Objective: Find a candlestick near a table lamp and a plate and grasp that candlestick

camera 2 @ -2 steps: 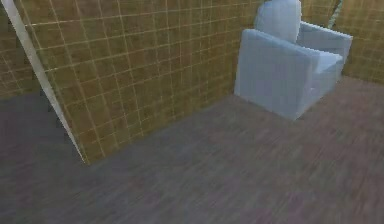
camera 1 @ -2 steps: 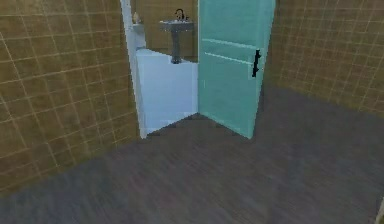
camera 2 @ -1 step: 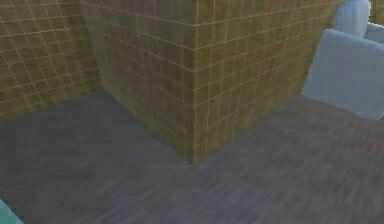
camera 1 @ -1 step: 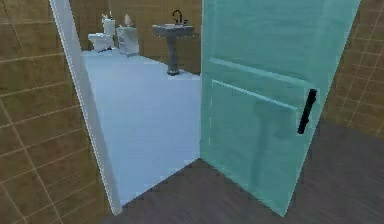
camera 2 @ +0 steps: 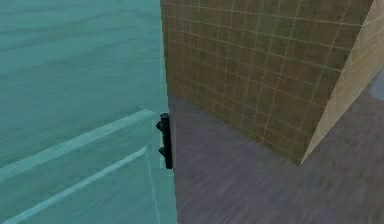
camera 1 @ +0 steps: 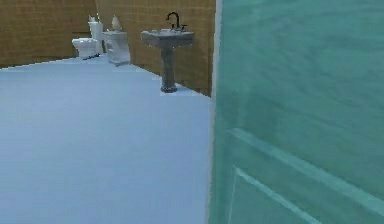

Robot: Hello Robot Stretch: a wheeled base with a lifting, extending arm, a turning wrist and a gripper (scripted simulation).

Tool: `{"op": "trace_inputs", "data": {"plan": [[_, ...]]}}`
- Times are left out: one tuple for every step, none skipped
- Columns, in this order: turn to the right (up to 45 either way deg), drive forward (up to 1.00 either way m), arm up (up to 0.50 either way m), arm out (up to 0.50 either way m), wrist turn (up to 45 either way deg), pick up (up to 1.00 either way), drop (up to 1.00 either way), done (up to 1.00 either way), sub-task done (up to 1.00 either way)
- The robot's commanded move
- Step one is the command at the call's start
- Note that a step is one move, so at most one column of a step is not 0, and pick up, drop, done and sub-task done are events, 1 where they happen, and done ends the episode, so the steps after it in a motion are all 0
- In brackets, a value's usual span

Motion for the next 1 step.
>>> {"op": "trace_inputs", "data": {"plan": [[-12.0, 0.00, 0.00, 0.00, 0.0, 0.00, 0.00, 0.00, 0.00]]}}
